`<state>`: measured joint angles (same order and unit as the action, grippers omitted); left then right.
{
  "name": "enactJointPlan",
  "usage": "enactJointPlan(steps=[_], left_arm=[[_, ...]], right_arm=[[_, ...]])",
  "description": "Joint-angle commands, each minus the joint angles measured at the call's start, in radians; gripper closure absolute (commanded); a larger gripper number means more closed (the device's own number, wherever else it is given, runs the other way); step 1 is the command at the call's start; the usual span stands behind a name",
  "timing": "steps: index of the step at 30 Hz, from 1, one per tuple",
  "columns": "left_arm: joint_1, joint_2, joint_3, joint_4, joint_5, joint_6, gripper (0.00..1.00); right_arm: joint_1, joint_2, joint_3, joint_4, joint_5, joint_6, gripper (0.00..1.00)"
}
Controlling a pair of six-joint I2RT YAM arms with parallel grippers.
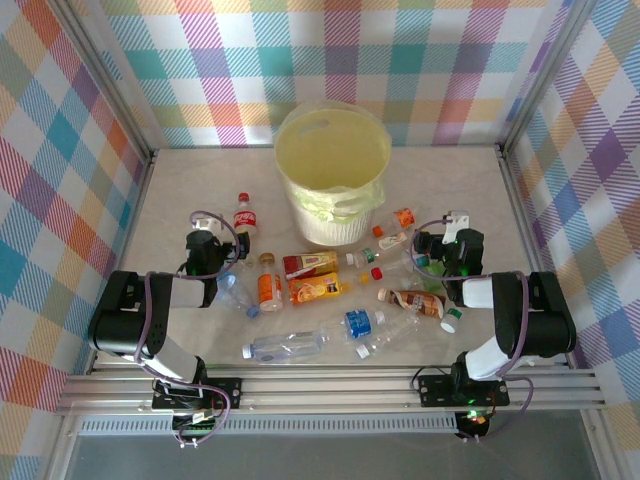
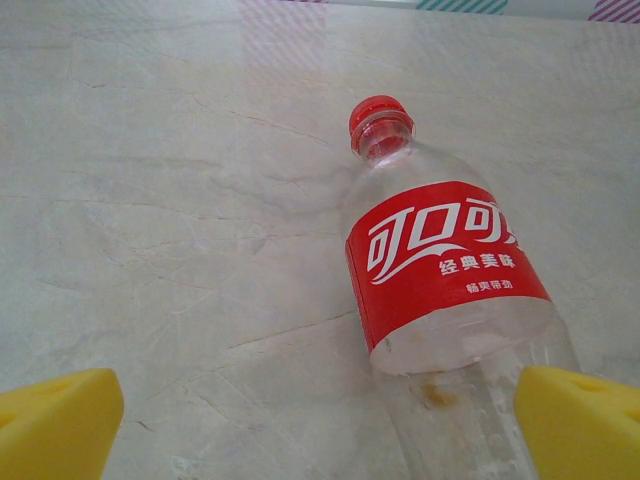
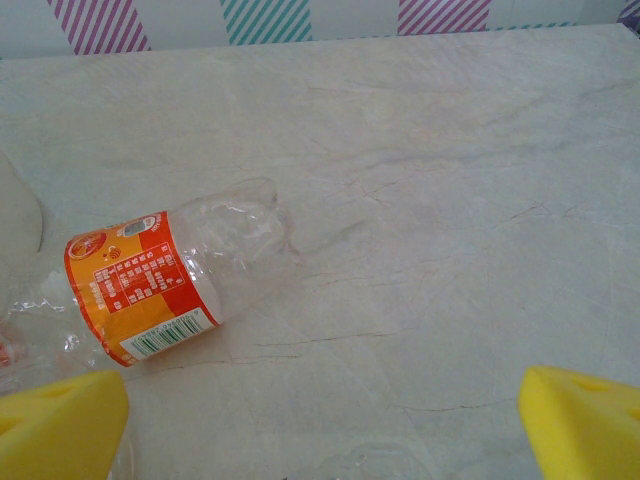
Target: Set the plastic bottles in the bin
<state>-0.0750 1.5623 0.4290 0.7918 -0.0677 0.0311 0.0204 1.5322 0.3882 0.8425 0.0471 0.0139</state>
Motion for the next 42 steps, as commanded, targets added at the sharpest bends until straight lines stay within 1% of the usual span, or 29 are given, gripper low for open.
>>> enactJointPlan(steps=[1, 13, 18, 23, 25, 29, 31, 33, 35, 38, 40, 42], left_arm=[[0.012, 0.002, -0.003, 0.003, 0.011, 0.006, 0.0], [0.012, -0.001, -0.004, 0.006, 0.009, 0.006, 0.0], [0.012, -0.056, 0.02, -0.081, 0.008, 0.005, 0.0], [0.006, -0.17, 0.065, -0.251, -0.015, -0.003, 0.0], [-0.004, -0.218, 0.099, -0.343, -0.031, -0.008, 0.0], [-0.04, -0.29, 0.17, -0.506, -0.057, -0.036, 0.0], [-0.065, -0.333, 0.206, -0.601, -0.051, -0.075, 0.0], [-0.086, -0.369, 0.244, -0.688, -0.025, -0.128, 0.0], [-0.102, -0.401, 0.278, -0.757, 0.035, -0.191, 0.0], [-0.126, -0.444, 0.326, -0.853, 0.148, -0.261, 0.0], [-0.156, -0.487, 0.337, -0.899, 0.201, -0.301, 0.0], [-0.195, -0.542, 0.333, -0.934, 0.217, -0.312, 0.0]], right_arm=[[-0.006, 0.002, 0.018, -0.005, -0.017, 0.004, 0.0], [-0.004, -0.003, 0.016, -0.001, -0.008, 0.005, 0.0], [-0.004, -0.058, 0.017, -0.049, 0.013, 0.011, 0.0], [-0.003, -0.175, 0.048, -0.198, 0.059, 0.028, 0.0], [-0.002, -0.217, 0.083, -0.309, 0.089, 0.054, 0.0], [-0.002, -0.288, 0.135, -0.454, 0.066, 0.103, 0.0], [-0.001, -0.328, 0.179, -0.565, 0.052, 0.151, 0.0], [0.0, -0.355, 0.217, -0.659, 0.044, 0.213, 0.0], [0.002, -0.375, 0.262, -0.764, 0.042, 0.278, 0.0], [0.003, -0.386, 0.352, -0.953, 0.079, 0.426, 0.0], [0.001, -0.376, 0.409, -1.035, 0.027, 0.456, 0.0], [0.002, -0.361, 0.454, -1.082, -0.04, 0.484, 0.0]])
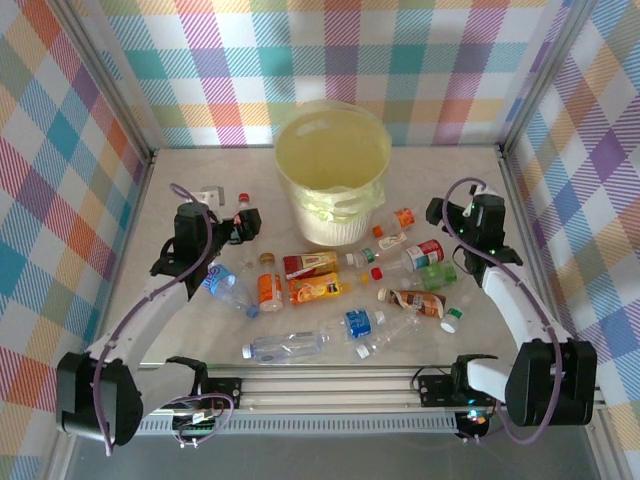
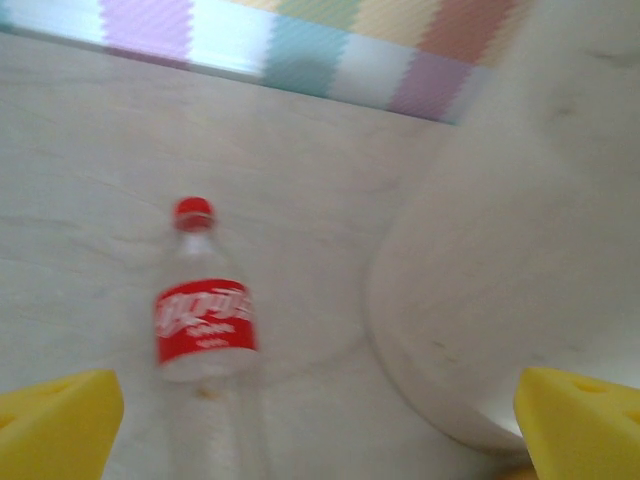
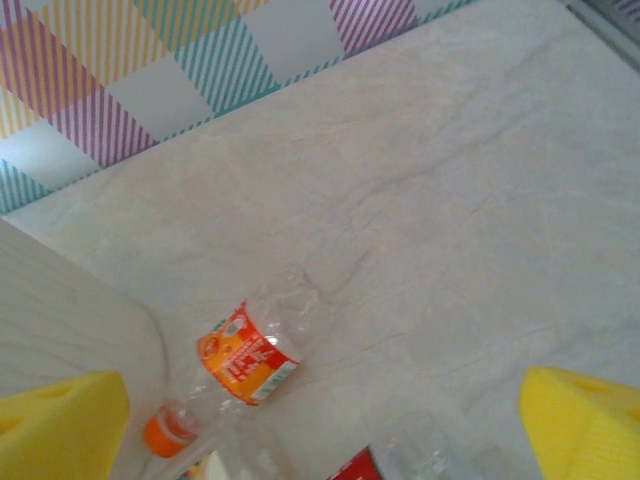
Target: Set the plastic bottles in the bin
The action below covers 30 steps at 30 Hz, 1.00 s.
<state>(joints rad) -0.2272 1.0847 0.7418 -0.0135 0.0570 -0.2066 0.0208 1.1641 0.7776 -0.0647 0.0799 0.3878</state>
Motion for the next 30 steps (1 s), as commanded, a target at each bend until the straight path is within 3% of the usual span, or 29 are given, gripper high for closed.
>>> enactJointPlan(steps=[1, 8, 12, 21, 30], left_arm=[[-0.066, -0.094, 0.015, -0.145, 0.099, -0.074, 0.0], [-0.226, -0.259, 0.004, -0.223, 0.159, -0.088, 0.0], [-0.302, -0.27, -0.005, -0.206, 0.168, -0.098, 0.0], [-0.372, -0.243, 0.022, -0.198, 0.22, -0.115, 0.0], [-0.402, -0.254, 0.004, -0.156, 0.358, -0.096, 0.0]], right_arm=[[0.003, 0.015, 0.087, -0.208, -0.088, 0.142, 0.0], [0.003, 0.074, 0.241, -0.429, -0.104, 0.27, 0.03], [0.011, 0.12, 0.287, -0.455, -0.122, 0.316, 0.06], [0.072, 0.355, 0.396, -0.446, -0.113, 0.381, 0.1], [0.113, 0.545, 0.494, -0.414, -0.1, 0.453, 0.18]])
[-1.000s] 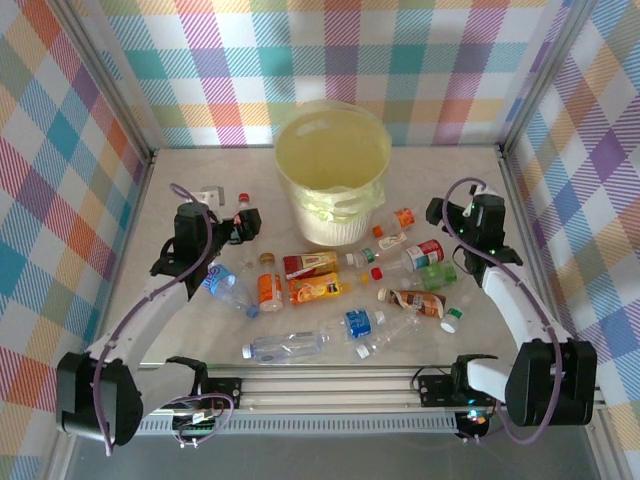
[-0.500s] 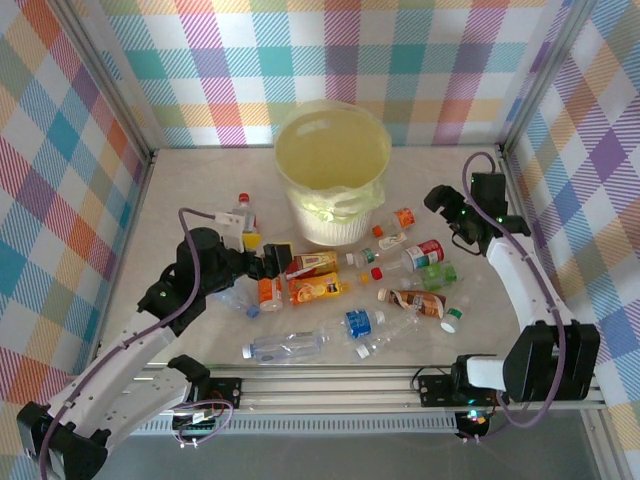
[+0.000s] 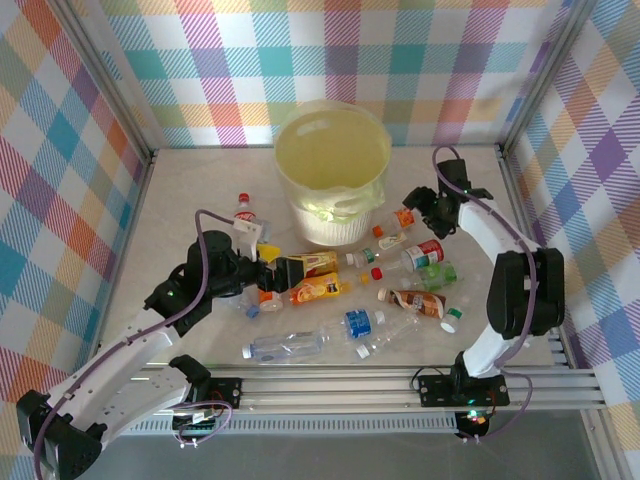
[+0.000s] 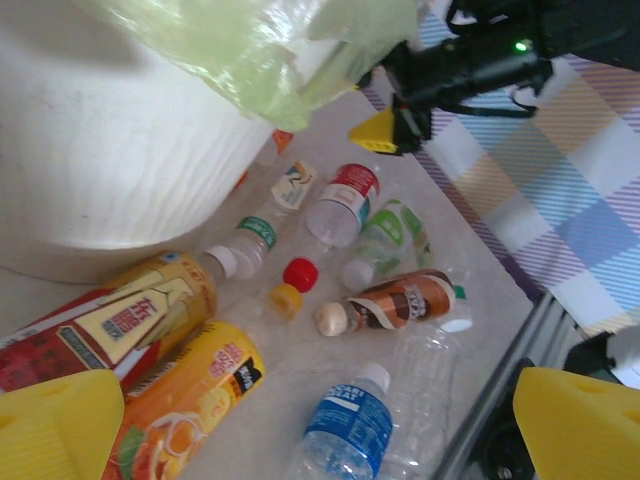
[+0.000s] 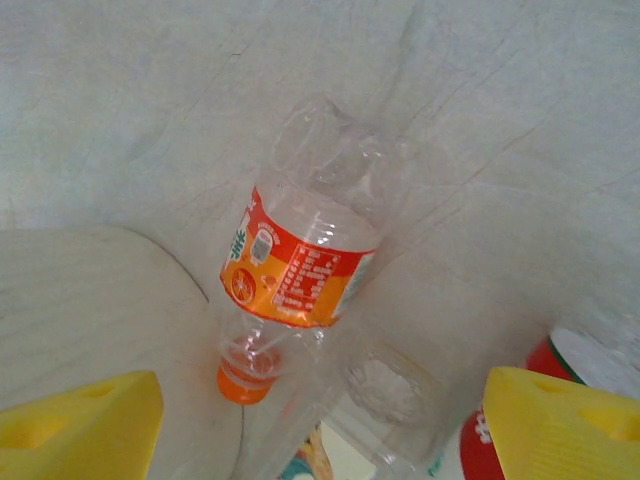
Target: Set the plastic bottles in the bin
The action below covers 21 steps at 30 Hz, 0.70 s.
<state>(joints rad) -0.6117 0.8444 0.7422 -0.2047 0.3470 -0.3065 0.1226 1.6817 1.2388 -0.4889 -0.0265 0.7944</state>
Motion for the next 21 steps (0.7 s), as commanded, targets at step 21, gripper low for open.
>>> enactJointPlan(steps=[21], left_arm=[[-0.032, 0.005, -0.008, 0.048, 0.066, 0.011, 0.0]], right_arm=[[0.031, 0.26, 0.094, 0.137, 0.03, 0.147, 0.18]])
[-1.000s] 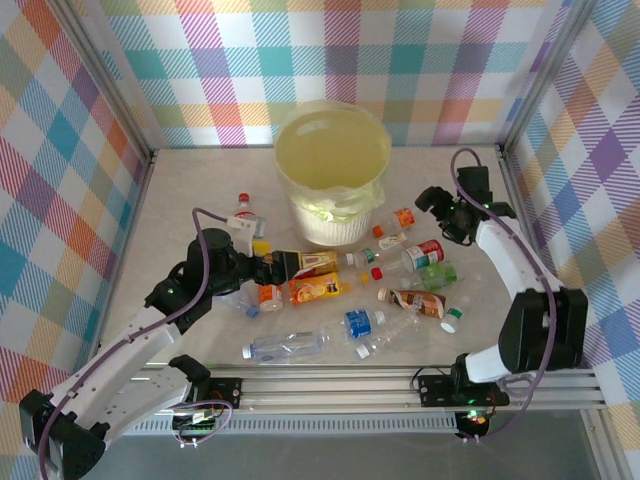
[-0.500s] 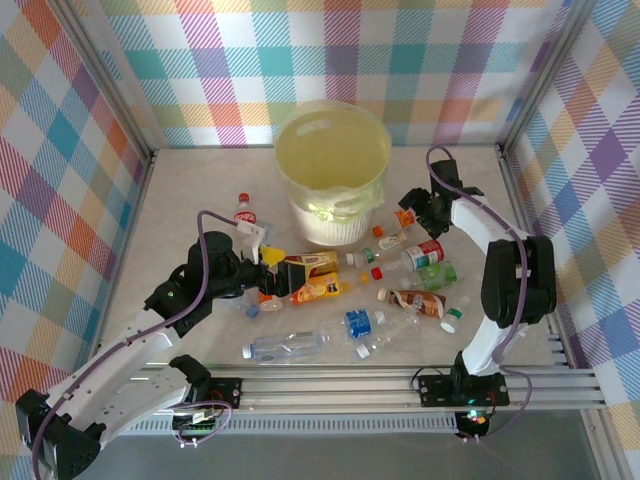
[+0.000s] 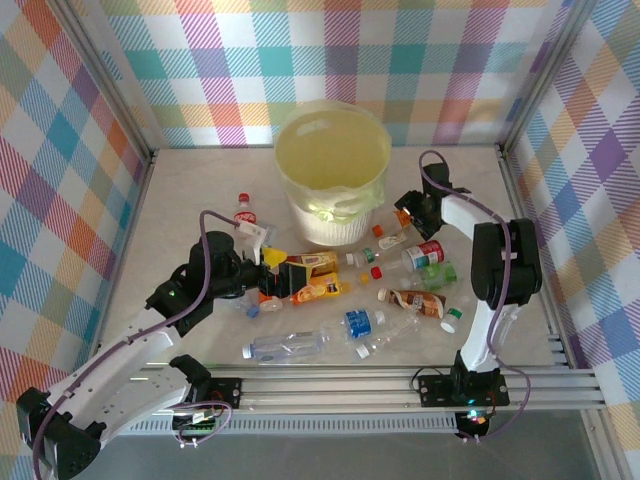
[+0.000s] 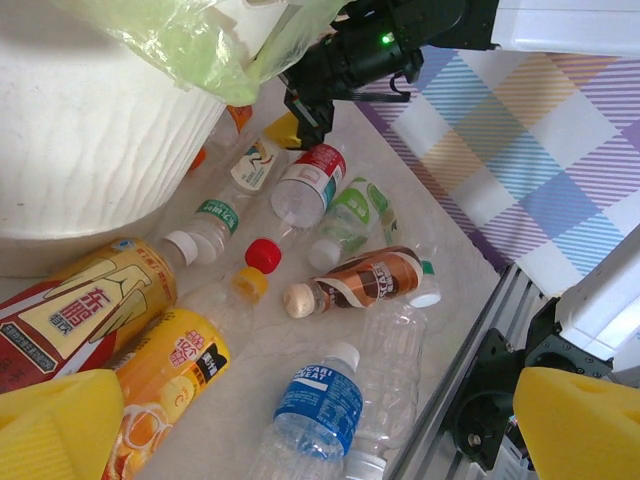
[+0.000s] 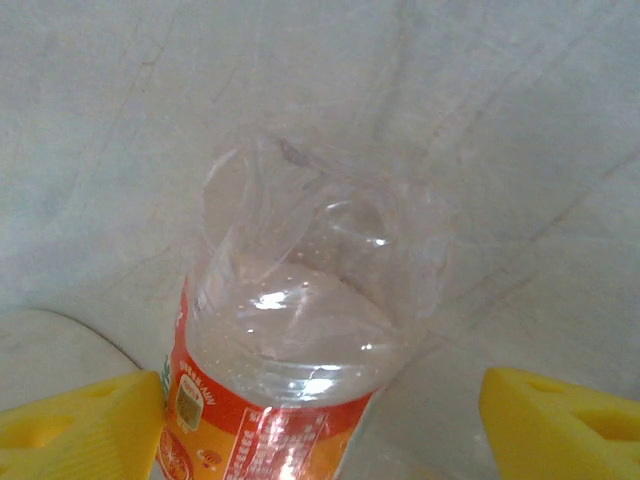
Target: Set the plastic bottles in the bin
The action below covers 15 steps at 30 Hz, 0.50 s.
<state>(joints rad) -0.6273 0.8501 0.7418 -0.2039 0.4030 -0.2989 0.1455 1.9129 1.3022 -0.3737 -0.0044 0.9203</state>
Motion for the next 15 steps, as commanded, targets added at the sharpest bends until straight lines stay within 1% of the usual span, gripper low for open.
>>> enactJointPlan(steps=[1, 11, 15], left_arm=[[-0.016, 0.0, -0.006, 0.047, 0.01, 0.004, 0.0], [-0.017, 0.03, 0.002, 0.043, 0.008, 0.005, 0.0], [-0.018, 0.029, 0.004, 0.035, 0.008, 0.002, 0.0]], right_arm=[[0.008, 0.04, 0.038, 0.026, 0.006, 0.02, 0.18], [0.012, 0.124, 0.133, 0.007, 0.021, -0.018, 0.18], [0.011, 0.136, 0.162, 0.003, 0.032, -0.043, 0.23]])
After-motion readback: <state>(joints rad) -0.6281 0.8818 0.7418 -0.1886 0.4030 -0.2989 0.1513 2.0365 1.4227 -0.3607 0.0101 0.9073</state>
